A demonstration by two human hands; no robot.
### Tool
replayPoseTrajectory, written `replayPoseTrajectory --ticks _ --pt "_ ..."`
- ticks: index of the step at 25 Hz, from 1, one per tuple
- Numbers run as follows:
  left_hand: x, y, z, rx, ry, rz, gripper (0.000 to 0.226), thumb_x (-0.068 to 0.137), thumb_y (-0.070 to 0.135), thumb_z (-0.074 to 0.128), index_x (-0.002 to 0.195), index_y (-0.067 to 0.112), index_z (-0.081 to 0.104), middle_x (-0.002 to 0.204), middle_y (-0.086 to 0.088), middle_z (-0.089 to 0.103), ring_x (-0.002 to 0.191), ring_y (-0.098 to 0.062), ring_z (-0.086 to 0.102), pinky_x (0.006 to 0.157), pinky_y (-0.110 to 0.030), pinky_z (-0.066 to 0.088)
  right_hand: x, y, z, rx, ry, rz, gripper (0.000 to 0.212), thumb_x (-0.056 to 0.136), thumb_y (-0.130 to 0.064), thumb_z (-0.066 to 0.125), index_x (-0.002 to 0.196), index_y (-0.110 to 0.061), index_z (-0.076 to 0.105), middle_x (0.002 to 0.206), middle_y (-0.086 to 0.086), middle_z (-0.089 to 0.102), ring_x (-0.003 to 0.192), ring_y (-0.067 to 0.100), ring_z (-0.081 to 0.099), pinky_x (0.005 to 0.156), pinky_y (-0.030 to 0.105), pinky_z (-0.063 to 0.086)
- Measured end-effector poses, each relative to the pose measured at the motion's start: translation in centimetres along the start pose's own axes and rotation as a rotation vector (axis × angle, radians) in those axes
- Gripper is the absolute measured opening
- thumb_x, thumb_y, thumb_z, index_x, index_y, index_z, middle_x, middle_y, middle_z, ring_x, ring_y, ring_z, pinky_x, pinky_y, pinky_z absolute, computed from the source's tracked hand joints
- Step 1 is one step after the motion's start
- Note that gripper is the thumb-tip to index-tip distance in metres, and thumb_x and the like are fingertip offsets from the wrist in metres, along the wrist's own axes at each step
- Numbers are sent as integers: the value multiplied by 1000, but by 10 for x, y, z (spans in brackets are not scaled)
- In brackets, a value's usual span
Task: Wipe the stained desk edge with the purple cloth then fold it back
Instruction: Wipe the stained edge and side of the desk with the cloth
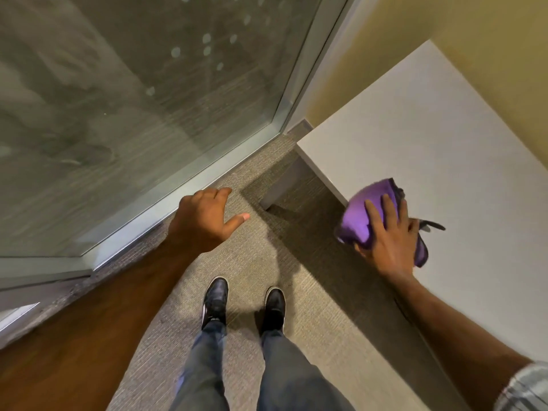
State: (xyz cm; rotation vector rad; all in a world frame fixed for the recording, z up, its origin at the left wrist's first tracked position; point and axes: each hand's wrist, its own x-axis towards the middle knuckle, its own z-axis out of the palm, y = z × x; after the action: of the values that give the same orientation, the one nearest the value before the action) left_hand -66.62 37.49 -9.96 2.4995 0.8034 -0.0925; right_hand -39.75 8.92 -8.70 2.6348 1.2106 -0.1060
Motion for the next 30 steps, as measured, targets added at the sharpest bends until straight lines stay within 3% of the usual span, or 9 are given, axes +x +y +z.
replayPoseTrajectory --ticks 4,13,19,25,30 --pt "5 3 4 23 12 30 77 86 64 46 133 4 54 124 -19 66 112 -35 64 91 -47 52 14 -2 0 82 4 -24 107 69 -47 86 154 -19 29 162 22 21 148 49 16 111 70 28" --pt "13 8 19 -23 36 3 72 85 64 51 132 9 55 122 -16 67 111 -34 64 87 -42 52 121 -82 -29 139 12 -74 117 66 -62 81 156 -25 16 165 15 13 151 43 6 116 68 21" --pt "21 5 27 48 -54 -24 82 83 74 43 138 14 49 130 -15 64 115 -33 63 91 -52 53 174 -118 -50 165 -4 -191 115 59 -63 81 153 -23 26 159 15 26 149 44 13 112 69 27" --pt "30 25 29 135 -72 56 78 86 71 42 135 10 52 119 -16 67 108 -32 64 86 -45 51 142 -93 -37 198 51 -212 102 76 -57 76 157 -29 20 166 10 15 153 40 3 117 70 13" --pt "41 49 23 180 -48 158 82 84 72 34 132 8 54 121 -16 67 106 -33 65 85 -44 53 94 -55 -22 217 38 -142 92 83 -55 69 157 -32 20 167 9 14 153 39 2 117 70 11"
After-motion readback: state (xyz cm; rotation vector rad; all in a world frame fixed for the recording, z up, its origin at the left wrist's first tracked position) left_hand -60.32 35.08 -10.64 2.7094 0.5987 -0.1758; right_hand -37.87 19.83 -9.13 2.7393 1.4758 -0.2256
